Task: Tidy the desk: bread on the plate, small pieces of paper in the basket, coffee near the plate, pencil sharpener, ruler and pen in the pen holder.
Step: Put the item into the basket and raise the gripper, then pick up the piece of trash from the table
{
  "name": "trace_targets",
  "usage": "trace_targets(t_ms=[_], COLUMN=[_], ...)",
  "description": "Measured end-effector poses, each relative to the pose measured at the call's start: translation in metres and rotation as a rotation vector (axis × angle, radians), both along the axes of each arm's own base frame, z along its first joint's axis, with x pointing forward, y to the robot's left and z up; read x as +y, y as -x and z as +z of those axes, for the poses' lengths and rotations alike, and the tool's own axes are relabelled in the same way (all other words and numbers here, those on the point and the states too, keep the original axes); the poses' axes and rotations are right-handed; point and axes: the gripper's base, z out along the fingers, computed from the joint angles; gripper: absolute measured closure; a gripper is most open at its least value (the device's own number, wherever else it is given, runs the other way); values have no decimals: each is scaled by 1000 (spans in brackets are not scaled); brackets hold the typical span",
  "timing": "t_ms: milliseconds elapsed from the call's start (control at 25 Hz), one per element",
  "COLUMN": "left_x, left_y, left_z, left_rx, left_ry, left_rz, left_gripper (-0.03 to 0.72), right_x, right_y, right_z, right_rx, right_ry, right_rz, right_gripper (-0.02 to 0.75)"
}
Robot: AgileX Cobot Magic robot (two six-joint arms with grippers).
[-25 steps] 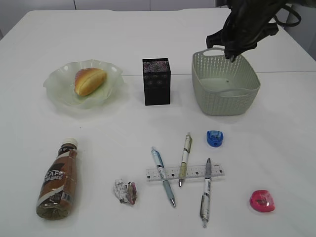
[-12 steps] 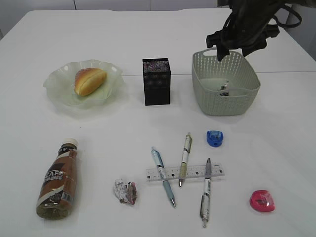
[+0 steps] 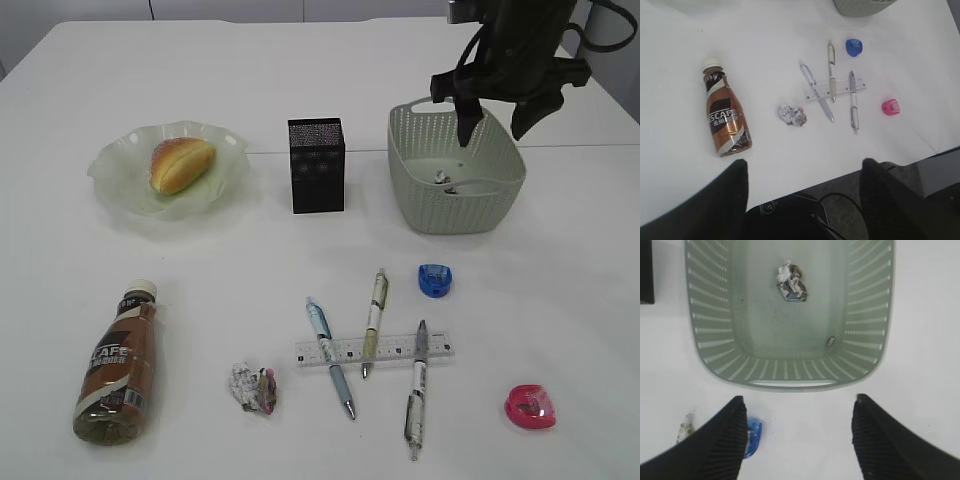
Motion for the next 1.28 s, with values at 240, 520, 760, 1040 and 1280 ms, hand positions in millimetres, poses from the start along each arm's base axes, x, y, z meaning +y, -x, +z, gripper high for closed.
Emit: trace_targets(t_ms=[240, 520, 760, 1040, 1280], left_x=[0, 1, 1, 0, 0], left_y=[0, 0, 0, 0, 0], left_z=[0, 0, 0, 0, 0], left_rx=[-1, -2, -2, -1, -1], left_ry=[-4, -6, -6, -5, -5], left_rz=[2, 3, 3, 2, 2], left_gripper=[183, 188, 189, 190, 190], right_x=[12, 41, 101, 160, 160], right_y=[8, 48, 95, 135, 143], right_z=[17, 64, 74, 72, 40], right_rx=[-5, -51, -7, 20, 113], right_ry=[-164, -278, -320, -312, -244], right_rz=[-2, 55, 144, 235, 225], right_gripper=[249, 251, 251, 251, 251])
